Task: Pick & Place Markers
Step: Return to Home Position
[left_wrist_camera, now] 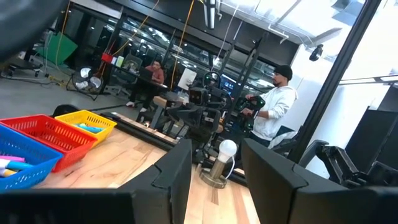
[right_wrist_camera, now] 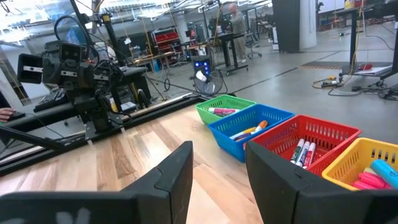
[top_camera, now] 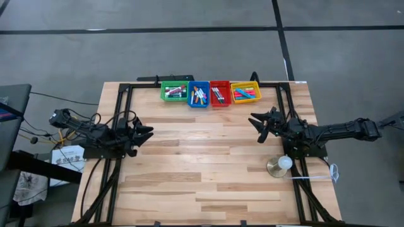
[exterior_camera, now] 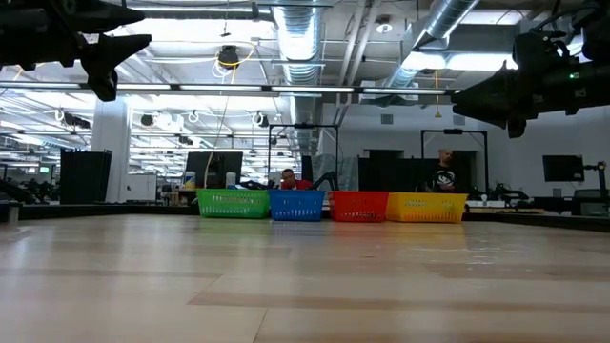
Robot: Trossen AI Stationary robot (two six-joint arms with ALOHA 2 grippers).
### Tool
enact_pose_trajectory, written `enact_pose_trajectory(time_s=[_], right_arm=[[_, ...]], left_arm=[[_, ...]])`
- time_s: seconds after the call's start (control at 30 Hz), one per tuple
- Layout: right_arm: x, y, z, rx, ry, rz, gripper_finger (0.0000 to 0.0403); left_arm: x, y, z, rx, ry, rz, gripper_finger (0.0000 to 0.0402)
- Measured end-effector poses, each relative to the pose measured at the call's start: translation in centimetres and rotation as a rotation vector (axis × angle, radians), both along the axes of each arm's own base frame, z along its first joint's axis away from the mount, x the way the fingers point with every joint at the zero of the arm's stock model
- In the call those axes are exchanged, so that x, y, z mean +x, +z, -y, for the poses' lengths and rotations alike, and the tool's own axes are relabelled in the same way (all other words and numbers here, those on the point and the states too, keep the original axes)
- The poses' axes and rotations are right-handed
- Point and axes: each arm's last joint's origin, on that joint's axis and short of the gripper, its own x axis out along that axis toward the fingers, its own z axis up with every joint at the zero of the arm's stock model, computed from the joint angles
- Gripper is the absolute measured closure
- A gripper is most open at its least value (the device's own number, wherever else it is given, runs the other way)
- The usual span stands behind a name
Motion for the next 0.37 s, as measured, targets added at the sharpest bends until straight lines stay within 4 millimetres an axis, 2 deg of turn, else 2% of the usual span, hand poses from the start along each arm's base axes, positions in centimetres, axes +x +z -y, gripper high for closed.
enact_pose_trajectory(time_s=[0.37], right_arm=[[0.00, 0.00, 0.00, 0.000, 0.000, 0.000, 0.0268]], left_arm=[[0.00, 0.00, 0.00, 0.000, 0.000, 0.000, 0.0262]])
